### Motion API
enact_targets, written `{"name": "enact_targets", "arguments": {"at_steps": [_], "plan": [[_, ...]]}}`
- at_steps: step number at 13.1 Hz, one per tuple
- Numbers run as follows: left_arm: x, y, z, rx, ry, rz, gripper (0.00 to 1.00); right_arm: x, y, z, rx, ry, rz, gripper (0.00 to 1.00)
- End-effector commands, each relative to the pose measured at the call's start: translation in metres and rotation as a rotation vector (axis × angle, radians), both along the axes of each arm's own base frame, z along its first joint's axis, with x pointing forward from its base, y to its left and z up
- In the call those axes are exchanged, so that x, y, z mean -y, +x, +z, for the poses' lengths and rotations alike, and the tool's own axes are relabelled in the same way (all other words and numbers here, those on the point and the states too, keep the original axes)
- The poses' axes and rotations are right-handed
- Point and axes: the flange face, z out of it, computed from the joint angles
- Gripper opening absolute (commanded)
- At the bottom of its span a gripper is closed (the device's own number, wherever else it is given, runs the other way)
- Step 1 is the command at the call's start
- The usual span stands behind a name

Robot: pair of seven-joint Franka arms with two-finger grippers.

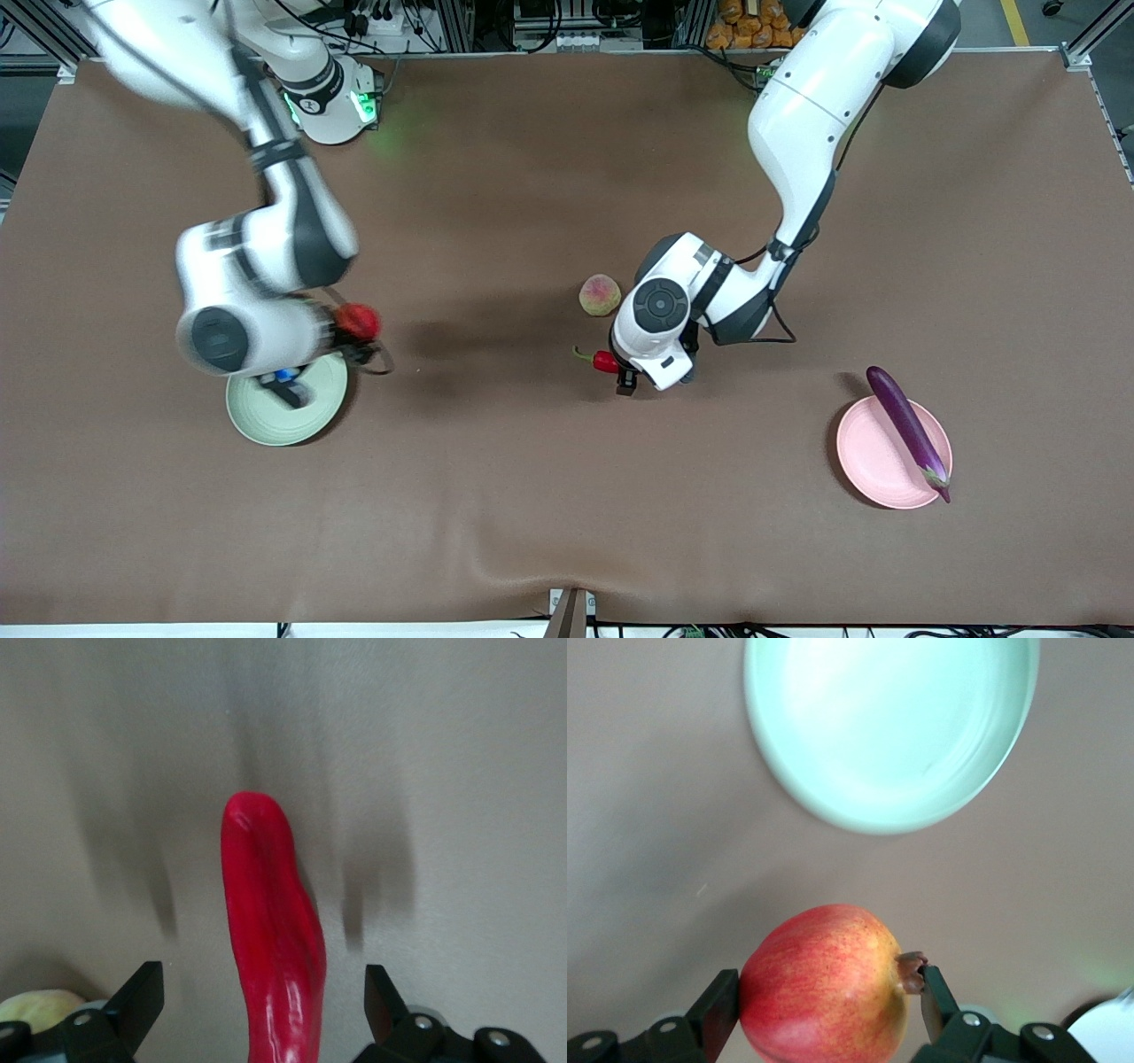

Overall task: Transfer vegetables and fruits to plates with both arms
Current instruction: 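Lower the apple onto the green plate while the left gripper carries the chili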

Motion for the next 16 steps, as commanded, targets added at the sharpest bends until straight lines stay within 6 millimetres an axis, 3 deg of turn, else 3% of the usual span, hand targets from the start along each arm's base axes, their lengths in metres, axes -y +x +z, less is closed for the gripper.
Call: {"name": "enact_targets", "arguments": {"at_steps": [1, 2, 3, 5, 6, 7, 8, 10, 12, 13, 14, 16], "plan": [[0.001, -0.003, -0.009, 0.036, 0.001, 0.002, 0.68, 0.066, 0.001, -0.022, 0.012, 0.040, 0.088, 0.00], [0.000, -0.001, -0.008, 0.040, 0.004, -0.001, 0.10, 0.088, -0.001, -0.040, 0.037, 0.060, 0.108, 0.00], [-0.001, 0.001, -0.003, 0.047, 0.000, -0.001, 0.00, 0.108, 0.000, -0.055, 0.068, 0.065, 0.106, 0.00], [-0.012, 0.013, 0.009, 0.068, 0.001, -0.015, 0.00, 0.151, 0.006, -0.081, 0.104, 0.080, 0.096, 0.00], [-0.031, 0.032, 0.026, 0.100, -0.006, -0.030, 0.00, 0.156, 0.006, -0.092, 0.103, 0.088, 0.109, 0.07], [-0.058, 0.055, 0.048, 0.135, -0.015, -0.039, 0.00, 0.156, 0.005, -0.101, 0.091, 0.088, 0.108, 0.36], [-0.087, 0.074, 0.065, 0.161, -0.019, -0.062, 0.00, 0.160, 0.004, -0.107, 0.085, 0.090, 0.102, 0.99], [-0.147, 0.106, 0.091, 0.206, -0.021, -0.150, 0.00, 0.151, 0.005, -0.097, 0.074, 0.098, 0.111, 1.00], [-0.211, 0.130, 0.105, 0.216, -0.007, -0.248, 0.00, 0.128, 0.013, -0.041, 0.026, 0.122, 0.127, 1.00], [-0.236, 0.137, 0.107, 0.220, 0.000, -0.303, 0.00, 0.120, 0.018, -0.015, -0.006, 0.162, 0.111, 1.00], [-0.260, 0.144, 0.107, 0.221, 0.006, -0.356, 0.00, 0.109, 0.019, -0.001, -0.023, 0.217, 0.094, 1.00], [-0.303, 0.152, 0.105, 0.226, 0.030, -0.495, 0.00, 0.084, 0.020, 0.011, -0.022, 0.291, 0.077, 1.00]]}}
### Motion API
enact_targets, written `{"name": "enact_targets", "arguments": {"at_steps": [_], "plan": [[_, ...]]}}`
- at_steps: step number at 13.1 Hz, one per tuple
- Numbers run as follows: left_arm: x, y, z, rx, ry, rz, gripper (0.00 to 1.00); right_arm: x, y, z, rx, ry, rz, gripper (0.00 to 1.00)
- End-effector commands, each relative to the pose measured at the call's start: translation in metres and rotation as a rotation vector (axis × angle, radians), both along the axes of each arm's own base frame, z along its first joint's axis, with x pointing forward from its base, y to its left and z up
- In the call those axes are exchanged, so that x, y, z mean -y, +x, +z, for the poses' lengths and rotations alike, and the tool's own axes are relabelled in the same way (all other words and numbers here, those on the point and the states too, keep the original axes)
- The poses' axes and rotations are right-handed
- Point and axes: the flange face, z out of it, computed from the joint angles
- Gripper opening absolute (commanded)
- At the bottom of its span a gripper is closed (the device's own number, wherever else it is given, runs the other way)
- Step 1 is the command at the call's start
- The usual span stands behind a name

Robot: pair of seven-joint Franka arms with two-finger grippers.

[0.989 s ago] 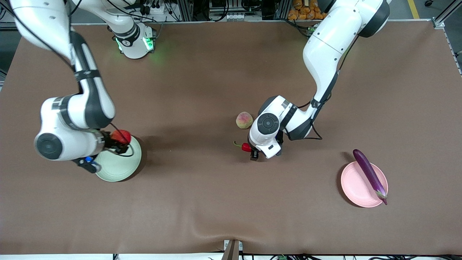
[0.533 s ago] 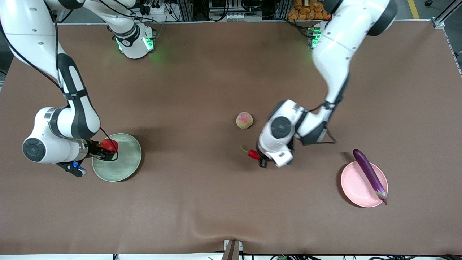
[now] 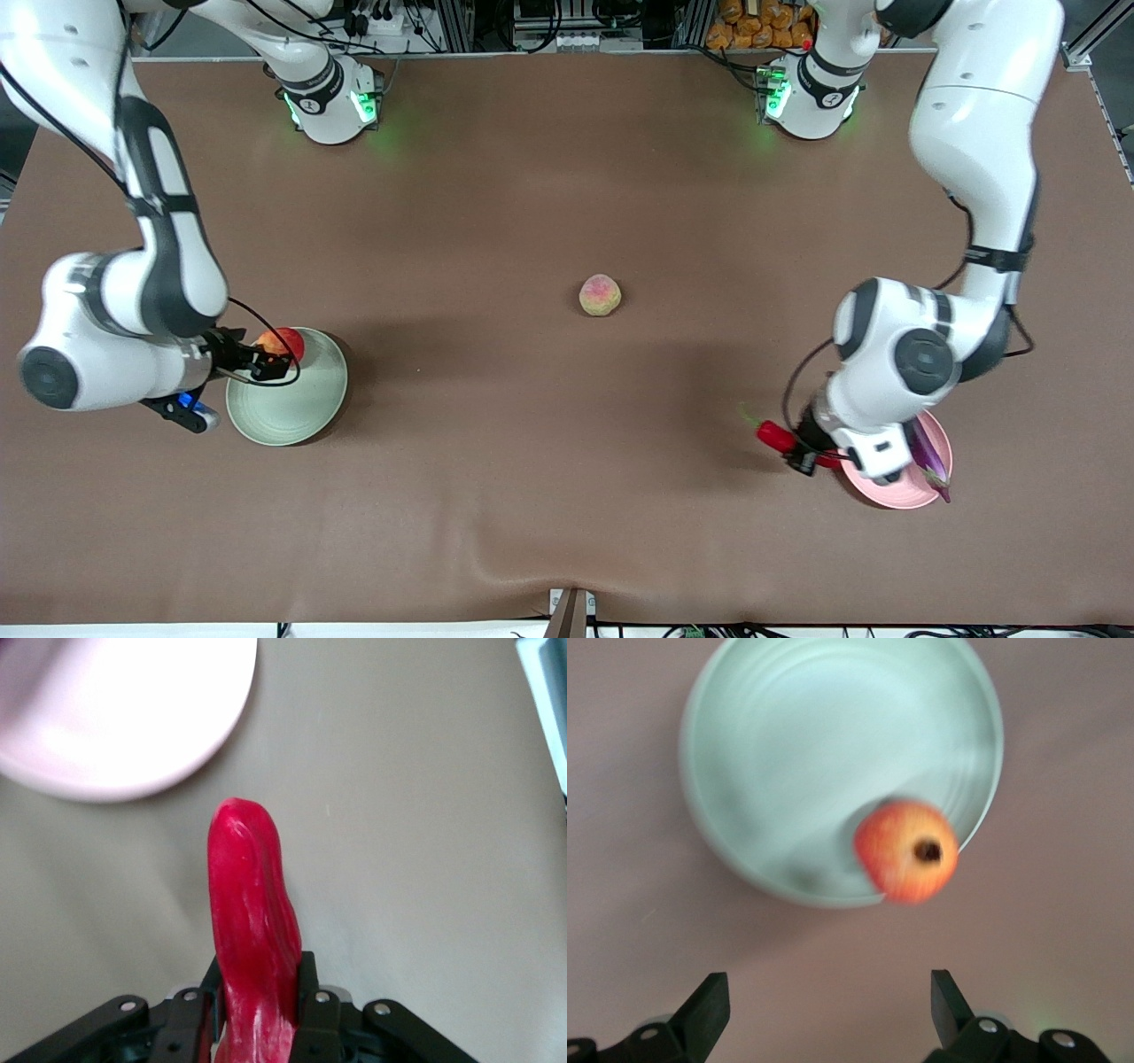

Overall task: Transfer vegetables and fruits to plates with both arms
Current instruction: 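Lower the apple onto the green plate while the left gripper carries the chili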

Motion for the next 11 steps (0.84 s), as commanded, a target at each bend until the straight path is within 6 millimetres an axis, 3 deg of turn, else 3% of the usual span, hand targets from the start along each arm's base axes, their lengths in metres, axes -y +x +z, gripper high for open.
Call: {"name": "enact_targets", "arguments": {"at_steps": [1, 3, 6, 7, 8, 10, 11], "plan": [[-0.037, 0.004, 0.002, 0.002, 0.048, -0.196, 0.00, -0.045, 0.000, 0.013, -0.011, 0.067, -0.027, 1.00], [-0.078, 0.009, -0.009, 0.000, 0.068, -0.352, 0.00, -0.106, -0.003, 0.028, -0.013, 0.014, -0.114, 1.00], [-0.112, 0.009, -0.035, -0.017, 0.078, -0.509, 0.00, -0.238, -0.027, 0.034, 0.050, -0.047, -0.145, 1.00], [-0.115, 0.009, -0.041, -0.020, 0.079, -0.528, 0.02, -0.269, -0.030, 0.034, 0.097, -0.046, -0.201, 1.00], [-0.116, 0.009, -0.045, -0.025, 0.081, -0.546, 0.27, -0.309, -0.040, 0.034, 0.136, -0.027, -0.241, 1.00], [-0.134, 0.009, -0.045, -0.025, 0.085, -0.548, 1.00, -0.384, -0.065, 0.020, 0.208, 0.018, -0.278, 1.00], [-0.141, 0.010, -0.040, -0.018, 0.088, -0.541, 1.00, -0.411, -0.076, 0.006, 0.228, 0.028, -0.290, 1.00]]}}
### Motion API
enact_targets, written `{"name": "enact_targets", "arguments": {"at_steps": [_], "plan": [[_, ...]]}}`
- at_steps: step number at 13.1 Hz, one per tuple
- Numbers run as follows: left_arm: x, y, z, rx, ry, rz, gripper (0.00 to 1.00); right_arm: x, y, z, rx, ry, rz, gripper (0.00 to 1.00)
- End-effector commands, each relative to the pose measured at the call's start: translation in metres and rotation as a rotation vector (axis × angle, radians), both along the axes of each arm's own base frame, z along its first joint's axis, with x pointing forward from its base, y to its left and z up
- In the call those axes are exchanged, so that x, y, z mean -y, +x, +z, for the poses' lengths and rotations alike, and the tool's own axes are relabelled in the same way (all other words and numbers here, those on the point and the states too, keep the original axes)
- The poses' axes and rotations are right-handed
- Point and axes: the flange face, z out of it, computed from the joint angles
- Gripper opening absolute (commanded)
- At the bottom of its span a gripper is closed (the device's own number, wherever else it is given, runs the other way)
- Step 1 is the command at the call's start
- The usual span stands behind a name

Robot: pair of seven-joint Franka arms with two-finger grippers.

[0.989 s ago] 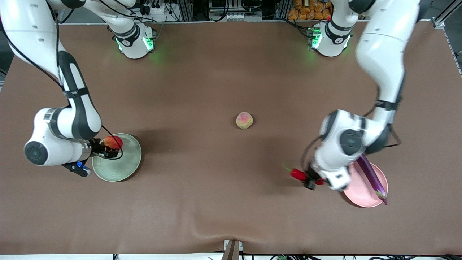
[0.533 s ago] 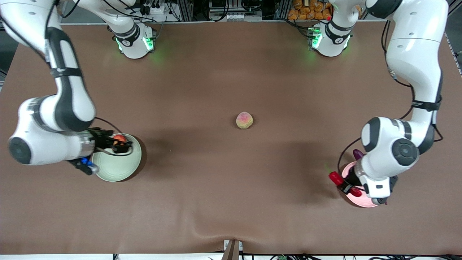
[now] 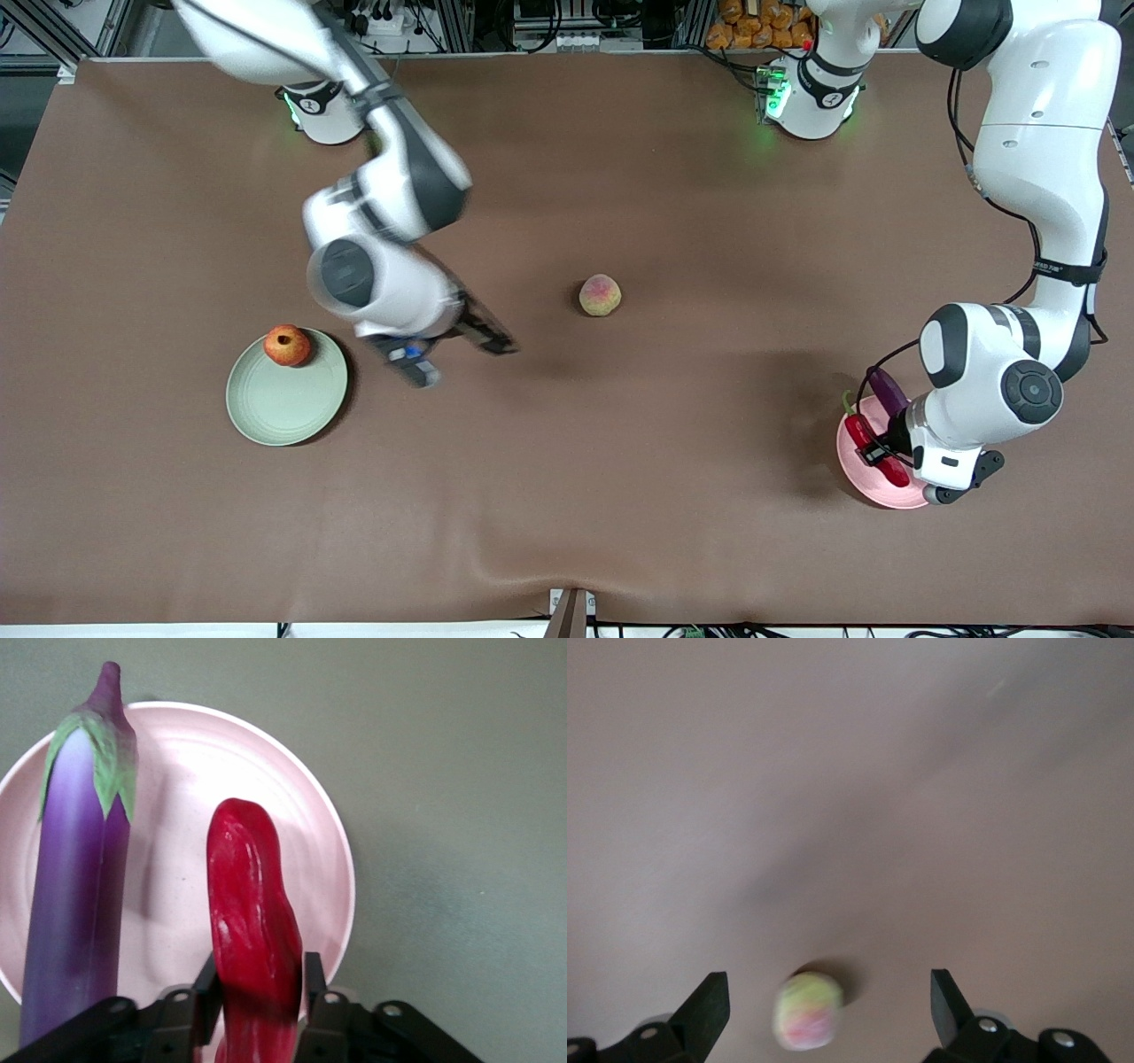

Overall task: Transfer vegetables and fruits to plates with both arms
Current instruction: 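Release the chili on the pink plate while the right gripper reaches the peach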

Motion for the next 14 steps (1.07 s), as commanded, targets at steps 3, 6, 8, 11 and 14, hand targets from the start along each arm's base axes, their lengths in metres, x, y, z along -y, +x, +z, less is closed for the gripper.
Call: {"name": "enact_targets", "arguments": {"at_steps": [3, 6, 8, 11, 14], "plan": [[-0.023, 0.005, 0.037, 0.055, 0.021, -0.008, 1.00, -0.106, -0.058, -0.066, 0.055, 0.017, 0.029, 1.00], [-0.029, 0.005, 0.110, 0.142, 0.047, -0.049, 1.00, -0.128, -0.092, -0.094, 0.025, -0.019, 0.089, 1.00], [-0.039, -0.007, 0.166, 0.135, 0.075, -0.054, 1.00, -0.144, -0.112, -0.120, 0.012, -0.038, 0.101, 1.00], [-0.055, -0.036, 0.246, 0.109, 0.112, -0.142, 1.00, -0.166, -0.132, -0.166, 0.074, -0.056, 0.062, 1.00], [-0.041, -0.075, 0.320, 0.084, 0.141, -0.222, 1.00, -0.153, -0.117, -0.165, 0.085, -0.091, 0.048, 0.00]]}}
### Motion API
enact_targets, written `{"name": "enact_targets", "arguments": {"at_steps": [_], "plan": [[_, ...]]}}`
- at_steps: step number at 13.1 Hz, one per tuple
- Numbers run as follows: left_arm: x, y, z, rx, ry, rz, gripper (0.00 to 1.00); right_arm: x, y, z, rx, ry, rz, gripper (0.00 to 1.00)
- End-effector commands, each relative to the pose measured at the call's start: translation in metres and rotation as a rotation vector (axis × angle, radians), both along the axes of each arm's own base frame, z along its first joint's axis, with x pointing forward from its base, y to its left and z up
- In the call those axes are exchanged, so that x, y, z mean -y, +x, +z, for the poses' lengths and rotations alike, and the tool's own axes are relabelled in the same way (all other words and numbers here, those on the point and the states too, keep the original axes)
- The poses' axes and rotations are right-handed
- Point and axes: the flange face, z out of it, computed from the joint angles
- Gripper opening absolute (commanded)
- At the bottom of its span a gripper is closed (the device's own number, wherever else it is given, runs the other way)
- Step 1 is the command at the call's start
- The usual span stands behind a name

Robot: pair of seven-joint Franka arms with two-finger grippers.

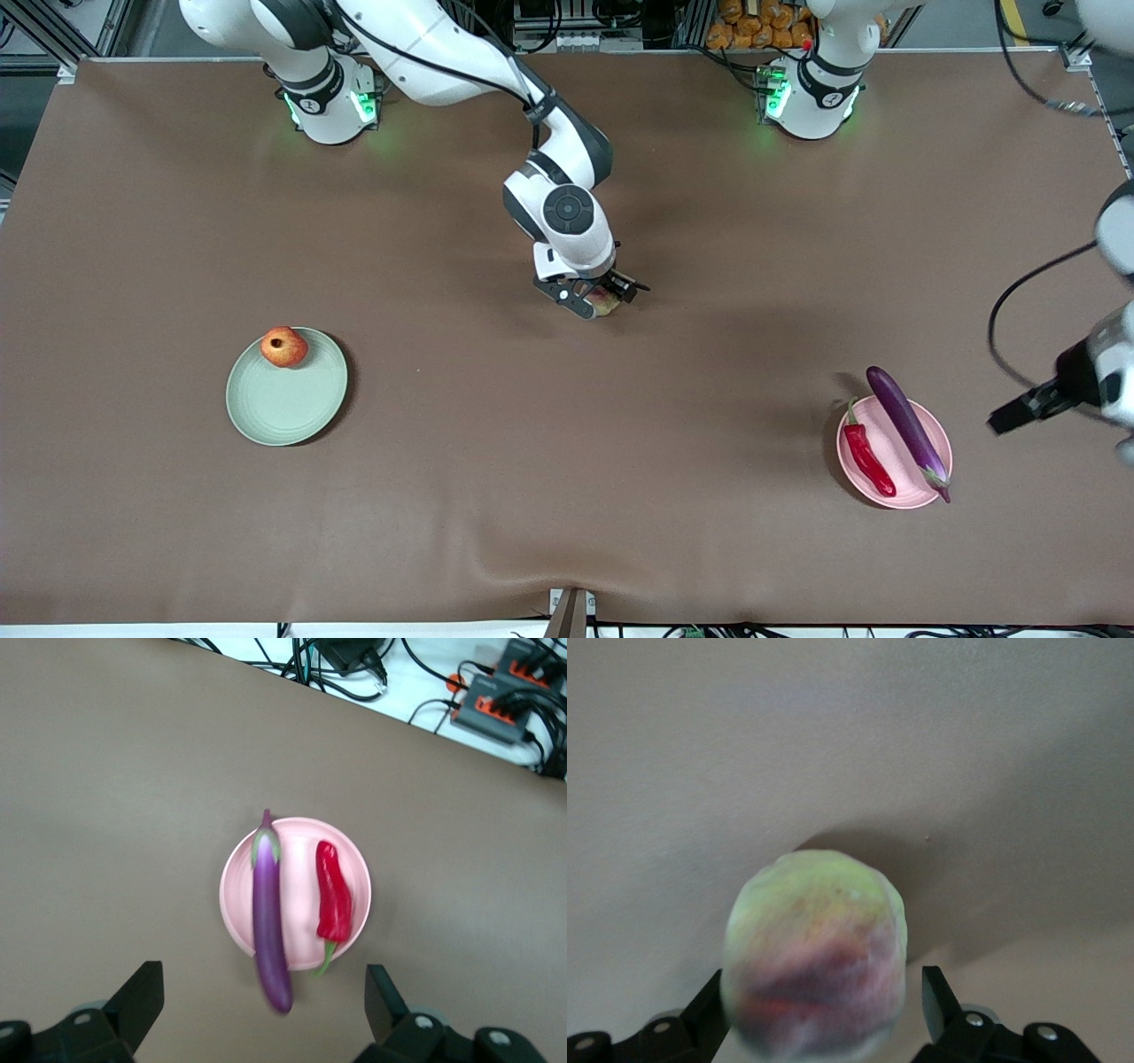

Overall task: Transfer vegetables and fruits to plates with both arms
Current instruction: 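Release the chili on the pink plate while the right gripper reaches the peach, then grasp the peach with the right gripper and carry it to the green plate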

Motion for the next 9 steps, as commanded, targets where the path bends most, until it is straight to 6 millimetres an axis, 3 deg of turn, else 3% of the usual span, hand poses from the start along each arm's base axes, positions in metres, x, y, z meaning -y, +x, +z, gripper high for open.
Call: {"name": "enact_targets", "arguments": {"at_steps": [1, 4, 6, 9], "plan": [[0.017, -0.044, 0.060, -0.032, 0.036, -0.040, 1.00, 0.027, 0.034, 0.022, 0.007, -0.052, -0.032, 0.00], [0.048, -0.088, 0.099, -0.129, 0.039, -0.081, 1.00, 0.094, 0.091, 0.078, -0.076, -0.110, 0.004, 0.00], [0.052, -0.109, 0.116, -0.154, 0.007, -0.095, 1.00, 0.170, 0.130, 0.130, -0.133, -0.104, 0.071, 0.00], [0.049, -0.141, 0.137, -0.115, -0.009, -0.103, 1.00, 0.299, 0.174, 0.159, -0.207, -0.105, 0.160, 0.00]]}}
